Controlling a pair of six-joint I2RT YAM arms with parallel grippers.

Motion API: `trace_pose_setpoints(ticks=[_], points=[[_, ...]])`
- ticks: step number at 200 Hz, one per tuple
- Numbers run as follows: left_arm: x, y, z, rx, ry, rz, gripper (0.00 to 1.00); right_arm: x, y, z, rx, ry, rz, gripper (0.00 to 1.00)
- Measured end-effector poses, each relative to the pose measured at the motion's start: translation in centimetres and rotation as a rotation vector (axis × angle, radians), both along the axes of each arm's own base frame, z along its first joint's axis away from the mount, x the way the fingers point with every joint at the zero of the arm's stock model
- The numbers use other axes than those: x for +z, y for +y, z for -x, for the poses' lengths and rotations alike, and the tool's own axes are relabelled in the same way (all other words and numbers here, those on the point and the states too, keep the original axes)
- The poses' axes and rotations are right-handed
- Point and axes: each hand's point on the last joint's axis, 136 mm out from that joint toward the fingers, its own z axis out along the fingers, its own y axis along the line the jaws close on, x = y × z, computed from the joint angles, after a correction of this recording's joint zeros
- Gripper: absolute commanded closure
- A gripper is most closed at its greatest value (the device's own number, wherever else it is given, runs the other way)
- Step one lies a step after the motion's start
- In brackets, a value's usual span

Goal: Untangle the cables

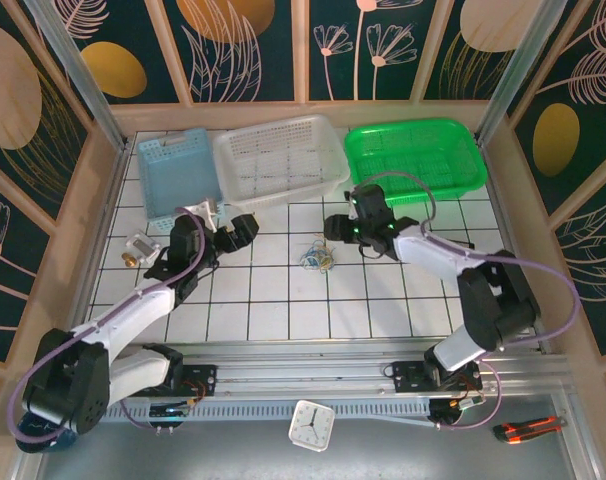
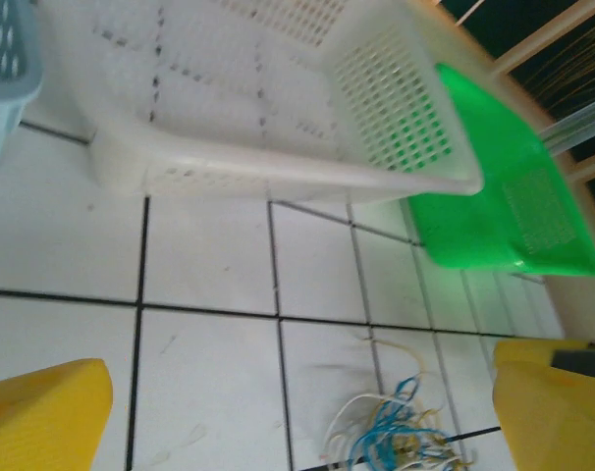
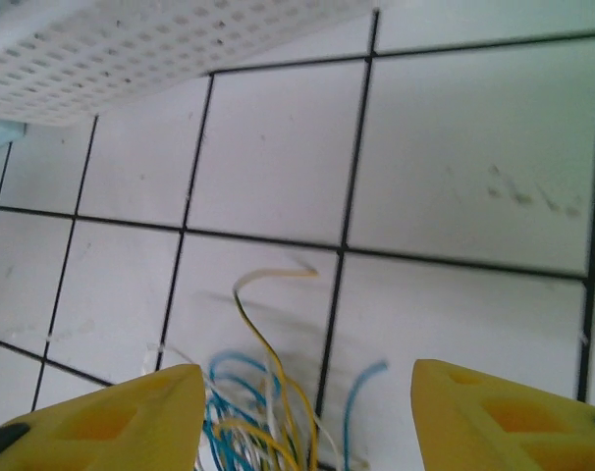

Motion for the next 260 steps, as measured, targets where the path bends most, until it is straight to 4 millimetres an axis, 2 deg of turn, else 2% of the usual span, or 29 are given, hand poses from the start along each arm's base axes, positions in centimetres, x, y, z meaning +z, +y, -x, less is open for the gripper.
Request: trace_pose_setpoints(ticks=[28,61,85,122,157,194,227,260], points=[[-1.6,-0.2,0.0,-0.009,0.043,-0.031,0.01,0.7,2.3,-1.9,0.06,-0.019,0.031,0.5],[-1.5,-0.7,-0.5,-0.031,0.04,-0.068,0.01,0.7,3.6,-2.4,0.123,-0.01,0.085,0.5],[-0.7,-1.2,-1.4,-0.043,0.02,-0.097,0.01,-0.1,3.7,-2.5,0.155,0.012,0.127,0.5],[0.3,-2.5,-2.1,-0.075,-0.007,-0.113,0.01,-2.3,3.2,-1.6,0.191,0.074,0.185,0.53],[-0.2,-3.6,-2.1,-0.105,0.003,-0.129,0.01,-2.9,3.1,-1.2,0.209,0.093,0.198,0.57],[-0.8,-3.9,-1.8,-0.119,0.022,-0.136,0.01,-3.1,3.2,-1.1,0.215,0.1,0.193,0.59],[-0.7,-4.1,-1.7,-0.125,0.022,-0.134,0.01,-4.1,3.4,-0.8,0.227,0.127,0.196,0.6],[-0.7,-4.2,-1.7,-0.127,0.021,-0.133,0.01,-4.9,3.8,-0.4,0.24,0.144,0.202,0.66]])
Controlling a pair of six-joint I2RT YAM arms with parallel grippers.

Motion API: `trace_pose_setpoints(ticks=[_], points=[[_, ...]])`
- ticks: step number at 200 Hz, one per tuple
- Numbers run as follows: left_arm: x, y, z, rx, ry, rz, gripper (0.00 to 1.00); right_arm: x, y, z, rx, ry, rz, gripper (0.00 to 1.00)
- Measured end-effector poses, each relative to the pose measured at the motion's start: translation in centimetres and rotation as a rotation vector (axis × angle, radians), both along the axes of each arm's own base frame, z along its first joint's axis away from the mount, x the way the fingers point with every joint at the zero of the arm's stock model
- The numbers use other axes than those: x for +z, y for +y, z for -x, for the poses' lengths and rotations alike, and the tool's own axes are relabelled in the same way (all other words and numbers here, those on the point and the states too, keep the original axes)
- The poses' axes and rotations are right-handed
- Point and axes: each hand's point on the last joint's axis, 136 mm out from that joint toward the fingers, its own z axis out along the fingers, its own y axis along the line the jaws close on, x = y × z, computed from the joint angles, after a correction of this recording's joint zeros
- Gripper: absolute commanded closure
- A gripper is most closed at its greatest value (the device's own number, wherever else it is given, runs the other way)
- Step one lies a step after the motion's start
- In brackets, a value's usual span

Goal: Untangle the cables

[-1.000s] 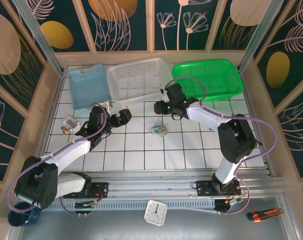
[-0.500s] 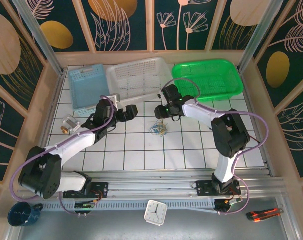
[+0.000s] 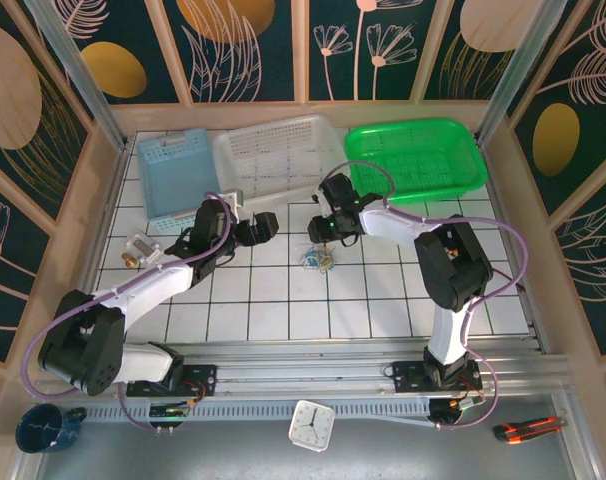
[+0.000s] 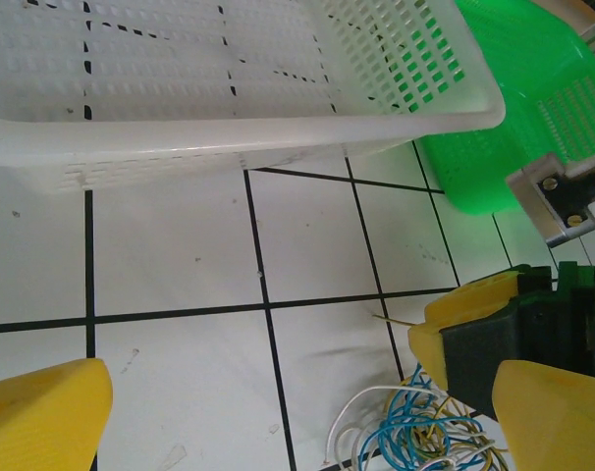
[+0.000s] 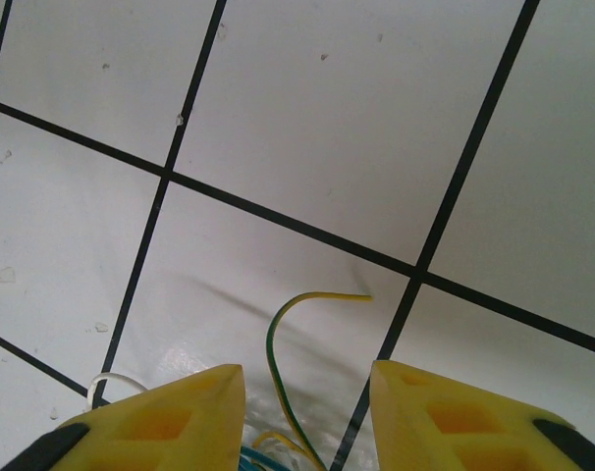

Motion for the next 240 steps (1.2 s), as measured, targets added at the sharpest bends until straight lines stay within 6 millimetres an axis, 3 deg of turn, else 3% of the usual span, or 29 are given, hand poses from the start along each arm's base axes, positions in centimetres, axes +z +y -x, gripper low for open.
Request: trace_pose_setpoints(ticks=[65,100,146,171,203,240], points=[[-0.6,-0.6,0.3,-0.023,0.017,0.0,0.01,0.0,0.2,0.1,0.001,0.0,-0.002,1.0],[-0.7,-0.7,0.4,-0.029,0.022,-0.001,0.01,1.5,0.3,0.2,-0.018,-0.016,-0.043,1.0],[-0.8,-0.7,0.4,-0.036,0.017,-0.012,0.01,8.5,1.1,1.1,-0.031,-0.12,-0.237,1.0],[-0.9,-0.8,0.3,-0.041,0.016,-0.02,0.01,11.1,1.4,1.8,-0.037,-0.165,-0.341,1.0],[-1.0,-0.8,0.3,-0.048,0.012,-0.027,0.01,12.2,1.3,2.4,-0.059,-0.195,-0.424,1.0],[-0.8,-1.2,0.4,-0.079,-0.005,-0.021,0.01,12.0,1.2,2.7,-0.078,-0.206,-0.468,1.0]])
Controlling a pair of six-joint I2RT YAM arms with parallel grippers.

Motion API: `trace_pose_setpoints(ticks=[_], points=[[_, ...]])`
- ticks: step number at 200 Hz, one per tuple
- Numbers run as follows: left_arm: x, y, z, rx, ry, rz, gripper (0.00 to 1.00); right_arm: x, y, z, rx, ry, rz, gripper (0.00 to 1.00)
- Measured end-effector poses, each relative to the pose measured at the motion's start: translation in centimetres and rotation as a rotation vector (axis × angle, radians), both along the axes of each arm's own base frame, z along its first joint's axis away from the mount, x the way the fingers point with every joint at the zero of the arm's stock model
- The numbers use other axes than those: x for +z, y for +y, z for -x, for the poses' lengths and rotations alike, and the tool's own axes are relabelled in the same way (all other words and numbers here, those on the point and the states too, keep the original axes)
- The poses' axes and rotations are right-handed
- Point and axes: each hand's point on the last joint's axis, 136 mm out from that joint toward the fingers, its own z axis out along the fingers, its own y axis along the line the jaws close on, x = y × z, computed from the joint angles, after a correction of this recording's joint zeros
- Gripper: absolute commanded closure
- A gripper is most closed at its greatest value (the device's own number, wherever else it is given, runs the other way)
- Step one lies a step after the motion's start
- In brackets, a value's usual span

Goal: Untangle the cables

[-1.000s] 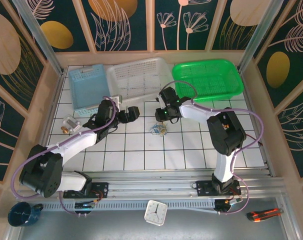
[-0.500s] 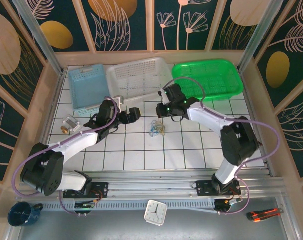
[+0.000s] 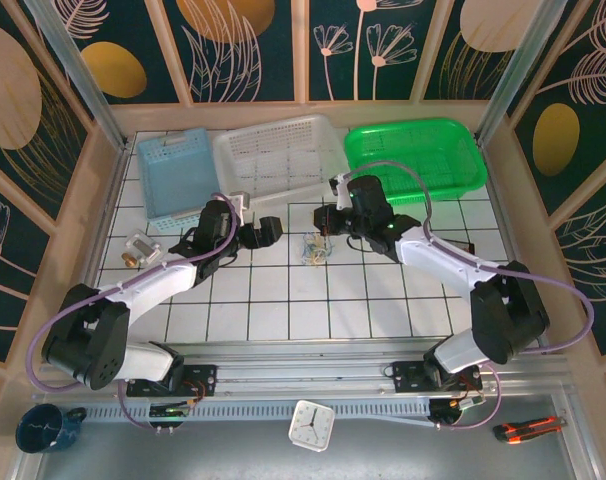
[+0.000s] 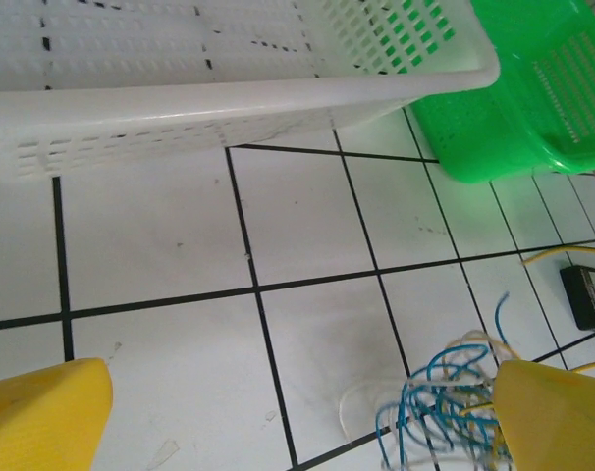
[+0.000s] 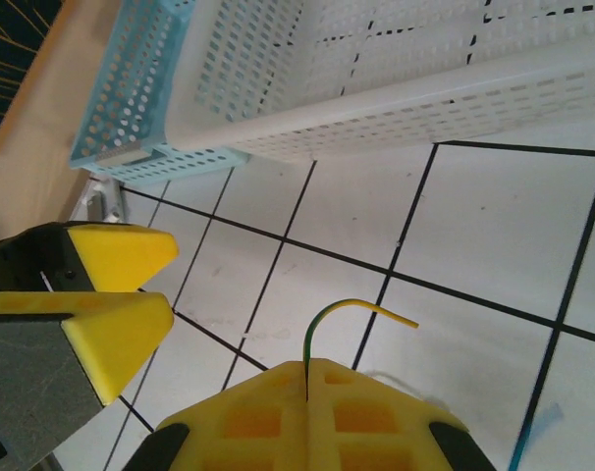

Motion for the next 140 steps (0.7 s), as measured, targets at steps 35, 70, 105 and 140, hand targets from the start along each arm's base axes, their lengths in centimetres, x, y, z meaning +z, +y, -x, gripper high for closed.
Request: trace_pose_setpoints(ticks=[35,70,105,140], points=[[0.6,-0.9,0.2,-0.065,-0.066,0.022,0.01,-0.3,0.0,0.0,-0.012,0.001,-0.02,1.0],[-0.1,-2.5,1.9,-0.16,-0.108,0.003,0.01,-0.3,0.0,-0.1,-0.019,-0.007,-0.04,1.0],[-0.1,-4.9,3.2,-0.245,-0.17,-0.02,0.01,-0.3,0.1,-0.1,-0.023,-0.011,-0.054,1.0],[-1.6,-6.9,3.6,-0.295,-0.199,-0.063,0.01,-0.2,0.4,0.0,-0.019,-0.01,-0.061,1.0]])
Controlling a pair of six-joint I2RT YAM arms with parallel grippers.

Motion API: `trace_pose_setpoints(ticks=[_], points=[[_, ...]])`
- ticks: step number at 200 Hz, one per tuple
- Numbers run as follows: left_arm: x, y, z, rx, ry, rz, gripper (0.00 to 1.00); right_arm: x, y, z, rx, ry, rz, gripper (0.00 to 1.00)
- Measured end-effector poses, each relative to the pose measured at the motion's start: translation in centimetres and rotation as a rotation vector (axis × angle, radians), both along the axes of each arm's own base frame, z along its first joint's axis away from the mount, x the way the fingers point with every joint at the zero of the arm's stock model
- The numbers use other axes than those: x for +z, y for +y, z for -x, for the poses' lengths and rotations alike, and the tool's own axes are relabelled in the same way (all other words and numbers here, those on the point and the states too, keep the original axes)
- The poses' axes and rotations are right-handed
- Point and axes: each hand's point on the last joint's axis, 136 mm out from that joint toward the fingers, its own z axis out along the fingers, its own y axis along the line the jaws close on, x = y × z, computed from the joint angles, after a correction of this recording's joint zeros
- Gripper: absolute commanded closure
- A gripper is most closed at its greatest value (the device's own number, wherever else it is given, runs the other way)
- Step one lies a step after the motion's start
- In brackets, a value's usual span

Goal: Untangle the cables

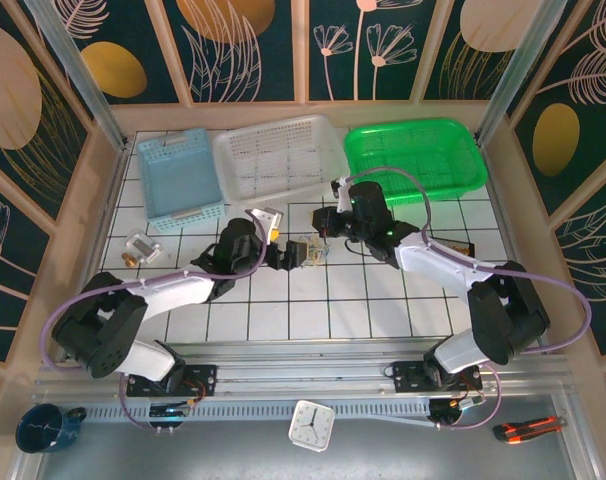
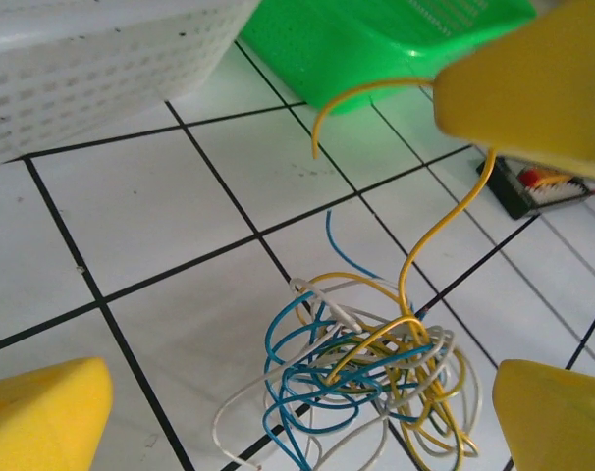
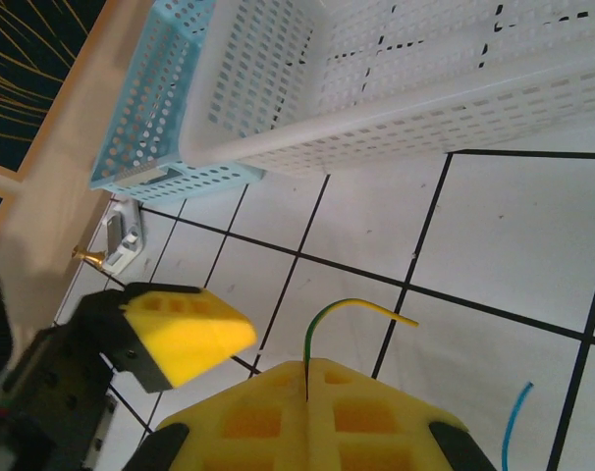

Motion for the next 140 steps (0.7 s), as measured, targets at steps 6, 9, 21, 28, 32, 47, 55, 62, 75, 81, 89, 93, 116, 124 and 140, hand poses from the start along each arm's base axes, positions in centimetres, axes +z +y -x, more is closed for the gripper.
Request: trace_pose_setpoints(ticks=[6,9,21,28,32,47,55,62,75,81,89,93,116,124,140], points=[[-0.4,-0.3,0.0,-0.007,-0.002,-0.012,0.01,0.0,0.1,0.1,0.002,0.0,0.0,1.0],[-0.6,-0.4,0.0,-0.011,-0.002,-0.019,0.01,0.0,0.1,0.1,0.004,0.0,-0.001,1.0],[-1.4,-1.0,-0.1,-0.024,-0.003,-0.044,0.01,0.0,0.3,0.3,0.006,0.004,-0.003,1.0],[-1.7,-1.2,-0.2,-0.029,-0.006,-0.054,0.01,0.0,0.4,0.4,0.008,0.007,-0.004,1.0],[-1.8,-1.4,-0.2,-0.033,-0.007,-0.06,0.01,0.0,0.4,0.4,0.009,0.008,-0.004,1.0],[-2.2,-1.9,-0.5,-0.044,-0.013,-0.075,0.01,0.0,0.6,0.6,0.013,0.009,-0.006,1.0],[-2.3,-2.1,-0.6,-0.048,-0.018,-0.078,0.01,0.0,0.7,0.6,0.013,0.011,-0.007,1.0],[-2.3,-2.2,-0.8,-0.048,-0.023,-0.08,0.01,-0.1,0.7,0.7,0.015,0.01,-0.008,1.0],[-2.3,-2.3,-1.1,-0.042,-0.033,-0.082,0.01,-0.3,0.7,0.8,0.017,0.013,-0.006,1.0],[-2.3,-2.3,-1.2,-0.039,-0.04,-0.084,0.01,-0.5,0.7,0.9,0.018,0.016,-0.004,1.0],[-2.2,-2.2,-1.4,-0.034,-0.047,-0.087,0.01,-0.7,0.7,1.0,0.018,0.02,-0.001,1.0],[-2.2,-2.2,-1.4,-0.032,-0.049,-0.088,0.01,-0.8,0.7,1.0,0.018,0.021,0.0,1.0],[-2.1,-2.3,-1.8,-0.027,-0.065,-0.092,0.03,-1.0,0.6,1.1,0.018,0.027,0.001,1.0],[-2.1,-2.4,-2.0,-0.027,-0.068,-0.095,0.05,-1.0,0.7,1.2,0.02,0.027,0.0,1.0],[-2.3,-2.6,-2.2,-0.029,-0.071,-0.097,0.07,-0.9,0.9,1.4,0.024,0.029,-0.003,1.0]])
